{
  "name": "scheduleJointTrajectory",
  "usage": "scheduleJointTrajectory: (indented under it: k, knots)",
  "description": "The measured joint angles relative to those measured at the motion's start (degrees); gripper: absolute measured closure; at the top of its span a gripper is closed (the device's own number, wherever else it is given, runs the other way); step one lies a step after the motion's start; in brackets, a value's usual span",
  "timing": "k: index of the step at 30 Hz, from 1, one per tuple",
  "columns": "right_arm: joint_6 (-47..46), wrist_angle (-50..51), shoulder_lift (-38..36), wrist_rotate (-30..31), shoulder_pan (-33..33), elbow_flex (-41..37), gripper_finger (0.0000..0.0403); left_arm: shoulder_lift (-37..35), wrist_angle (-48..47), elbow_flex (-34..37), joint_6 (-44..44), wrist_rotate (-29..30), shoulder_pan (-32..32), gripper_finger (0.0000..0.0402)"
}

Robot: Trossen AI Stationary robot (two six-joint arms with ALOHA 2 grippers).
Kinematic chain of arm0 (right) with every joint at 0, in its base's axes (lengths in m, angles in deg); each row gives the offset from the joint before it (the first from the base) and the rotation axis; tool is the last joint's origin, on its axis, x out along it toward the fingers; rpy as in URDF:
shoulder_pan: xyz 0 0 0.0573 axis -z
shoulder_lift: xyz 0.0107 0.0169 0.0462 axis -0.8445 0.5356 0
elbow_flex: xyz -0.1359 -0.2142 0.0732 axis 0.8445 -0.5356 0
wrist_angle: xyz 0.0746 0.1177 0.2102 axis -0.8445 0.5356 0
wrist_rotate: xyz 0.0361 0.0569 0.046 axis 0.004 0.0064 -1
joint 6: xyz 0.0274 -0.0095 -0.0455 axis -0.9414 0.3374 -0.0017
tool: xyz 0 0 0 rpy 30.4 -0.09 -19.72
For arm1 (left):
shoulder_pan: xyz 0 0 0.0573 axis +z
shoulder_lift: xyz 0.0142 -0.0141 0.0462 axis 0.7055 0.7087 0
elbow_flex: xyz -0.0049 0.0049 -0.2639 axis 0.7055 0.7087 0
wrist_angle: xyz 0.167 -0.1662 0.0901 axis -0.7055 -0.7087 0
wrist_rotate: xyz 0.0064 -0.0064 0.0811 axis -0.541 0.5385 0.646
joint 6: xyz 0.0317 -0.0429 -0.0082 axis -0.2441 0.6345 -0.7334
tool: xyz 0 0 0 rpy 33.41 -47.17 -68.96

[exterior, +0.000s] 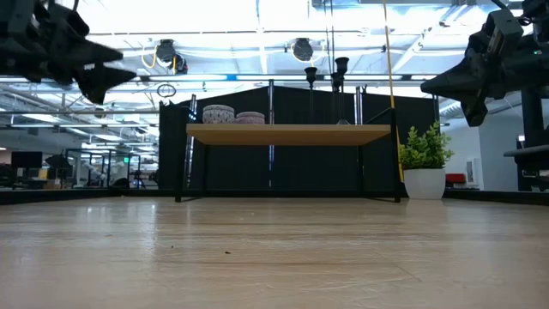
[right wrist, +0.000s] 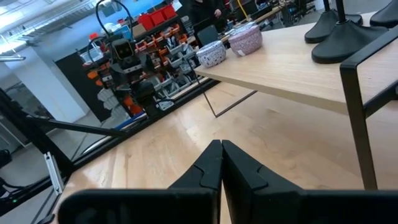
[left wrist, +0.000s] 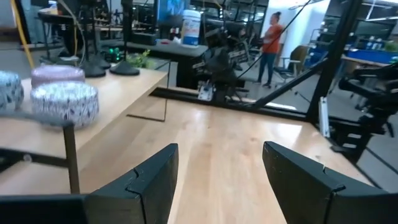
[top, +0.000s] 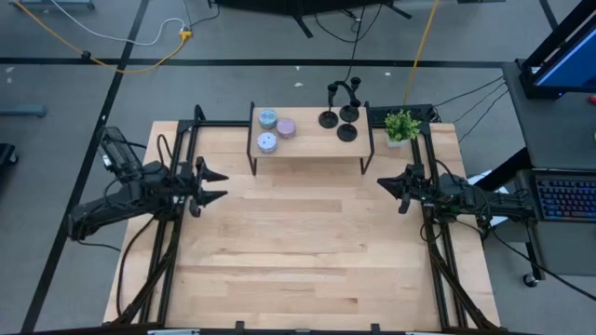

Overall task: Pick & Place candle stick holders
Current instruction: Return to Home Position

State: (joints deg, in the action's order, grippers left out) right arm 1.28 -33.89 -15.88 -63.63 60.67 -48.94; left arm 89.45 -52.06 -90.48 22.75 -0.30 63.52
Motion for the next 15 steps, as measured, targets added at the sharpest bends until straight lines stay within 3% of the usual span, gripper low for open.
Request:
scheduleJointTrajectory:
  k: [6, 15]
  knots:
    - [-0.38, 0.02, 0.00, 0.05, 0.00, 0.00, 0.0403, 0.04, 7.22, 6.54, 1.65, 4.68, -3.29, 0.0160]
    - [0.33, 1.28, 0.00, 0.18, 0.01, 0.00, 0.0403, 0.09, 8.12, 6.93, 2.95, 11.04, -8.59, 0.0160]
